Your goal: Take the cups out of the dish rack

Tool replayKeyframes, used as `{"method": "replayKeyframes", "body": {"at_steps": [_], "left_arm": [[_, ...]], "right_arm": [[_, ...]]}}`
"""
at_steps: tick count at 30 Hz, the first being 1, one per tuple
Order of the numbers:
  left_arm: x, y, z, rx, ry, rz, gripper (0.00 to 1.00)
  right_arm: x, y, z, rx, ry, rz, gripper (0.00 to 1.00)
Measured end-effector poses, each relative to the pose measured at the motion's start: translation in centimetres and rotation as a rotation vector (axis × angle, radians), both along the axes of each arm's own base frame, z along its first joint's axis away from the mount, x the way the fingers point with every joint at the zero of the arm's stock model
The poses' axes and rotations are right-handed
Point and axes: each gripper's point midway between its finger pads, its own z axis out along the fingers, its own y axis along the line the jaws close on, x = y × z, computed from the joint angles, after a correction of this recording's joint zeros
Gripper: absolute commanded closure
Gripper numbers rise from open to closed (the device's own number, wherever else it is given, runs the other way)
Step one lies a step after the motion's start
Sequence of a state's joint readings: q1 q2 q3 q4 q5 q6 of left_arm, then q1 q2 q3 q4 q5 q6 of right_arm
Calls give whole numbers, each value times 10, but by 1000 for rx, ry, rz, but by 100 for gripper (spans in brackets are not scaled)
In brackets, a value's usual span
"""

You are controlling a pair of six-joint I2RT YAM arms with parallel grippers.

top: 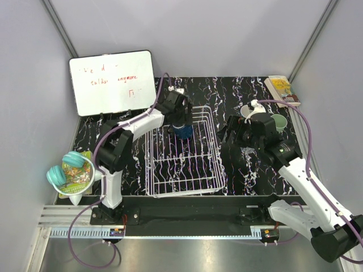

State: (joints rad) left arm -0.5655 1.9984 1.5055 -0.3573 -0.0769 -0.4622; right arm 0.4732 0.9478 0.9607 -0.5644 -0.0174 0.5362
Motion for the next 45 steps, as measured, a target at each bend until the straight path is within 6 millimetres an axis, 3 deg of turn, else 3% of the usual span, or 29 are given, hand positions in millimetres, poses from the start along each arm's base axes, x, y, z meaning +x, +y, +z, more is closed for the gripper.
{"method": "replayKeyframes", "body": {"at_steps": [6,13,15,21,28,33,39,45], "left_arm": [[-19,17,6,47,31,12,100],[-28,23,60,-36,-8,6,100],[-32,20,81,-94,-26,-13,100],[-42,3,110,-244,-27,-85,100],[-71,-16,116,-521,18,-187,100],[-78,-31,131,-756,23,-242,100],[-87,-43,169,-997,-23,-320,100],[-97,-46,200,-1147,-56,-373,100]], "right_arm": [[1,-2,1,-1,-5,-9,0],[1,-2,2,3,-5,-19,0],[1,-2,2,5,-5,-20,0],[2,0,6,23,-16,-18,0],[-3,19,17,103,-47,77,1],[-13,37,29,191,-77,174,1],[-26,54,43,301,-120,278,3],[-32,63,43,354,-118,330,4]]}}
